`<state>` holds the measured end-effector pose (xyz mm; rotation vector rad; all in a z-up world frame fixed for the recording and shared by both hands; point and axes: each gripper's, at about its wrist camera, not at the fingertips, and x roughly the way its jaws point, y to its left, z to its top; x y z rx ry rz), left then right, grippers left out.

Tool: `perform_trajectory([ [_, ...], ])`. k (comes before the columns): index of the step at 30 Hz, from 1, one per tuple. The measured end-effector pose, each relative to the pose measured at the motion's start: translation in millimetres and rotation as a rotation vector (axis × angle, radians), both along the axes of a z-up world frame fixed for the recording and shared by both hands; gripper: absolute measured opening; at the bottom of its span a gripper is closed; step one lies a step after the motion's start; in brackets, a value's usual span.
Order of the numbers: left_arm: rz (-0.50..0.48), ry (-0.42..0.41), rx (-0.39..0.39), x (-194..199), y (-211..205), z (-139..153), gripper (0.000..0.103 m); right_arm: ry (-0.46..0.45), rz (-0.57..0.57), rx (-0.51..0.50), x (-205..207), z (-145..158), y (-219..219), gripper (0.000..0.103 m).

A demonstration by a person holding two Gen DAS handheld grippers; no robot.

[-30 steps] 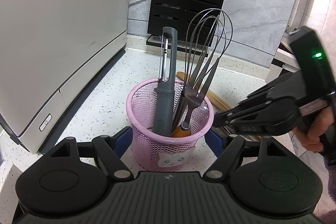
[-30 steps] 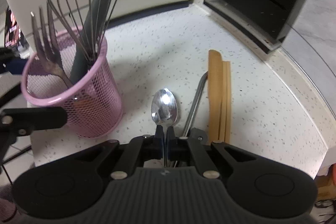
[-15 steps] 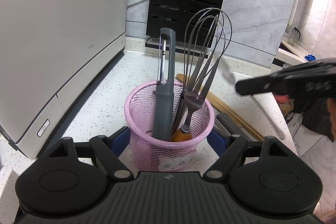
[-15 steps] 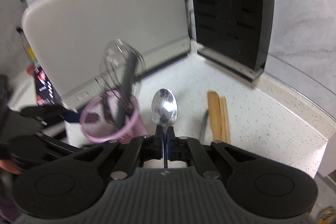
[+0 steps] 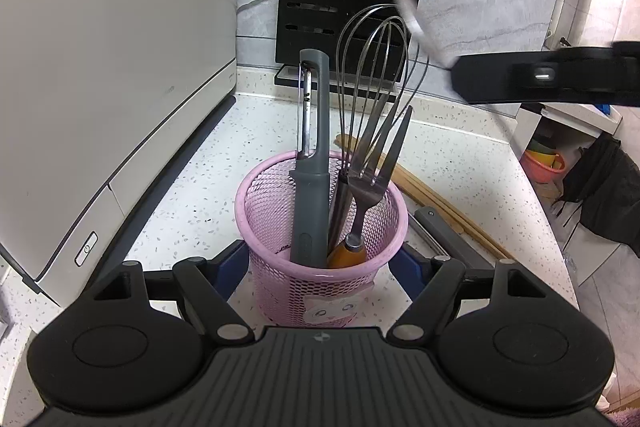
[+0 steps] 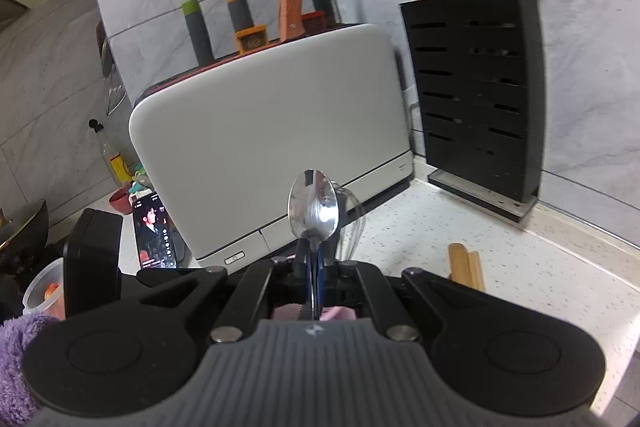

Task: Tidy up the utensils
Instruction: 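Carry the spoon over the pink cup, lower it in, open the right gripper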

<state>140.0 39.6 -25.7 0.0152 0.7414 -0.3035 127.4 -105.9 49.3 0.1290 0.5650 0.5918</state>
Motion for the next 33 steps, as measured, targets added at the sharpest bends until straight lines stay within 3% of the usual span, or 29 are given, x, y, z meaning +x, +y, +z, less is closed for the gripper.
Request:
perform_trajectory([
  [17,-0.027,0.007,0.028,1.8,-3.3,1.9,0.088,-0.097,-0.016,0.093,41.0,-20.6,18.7,0.000],
  [33,-0.023,0.007,0.025,3.3,-6.1,2.2,0.088,-0.024,-0.027,0.091,30.8,-48.6,6.5,0.000],
])
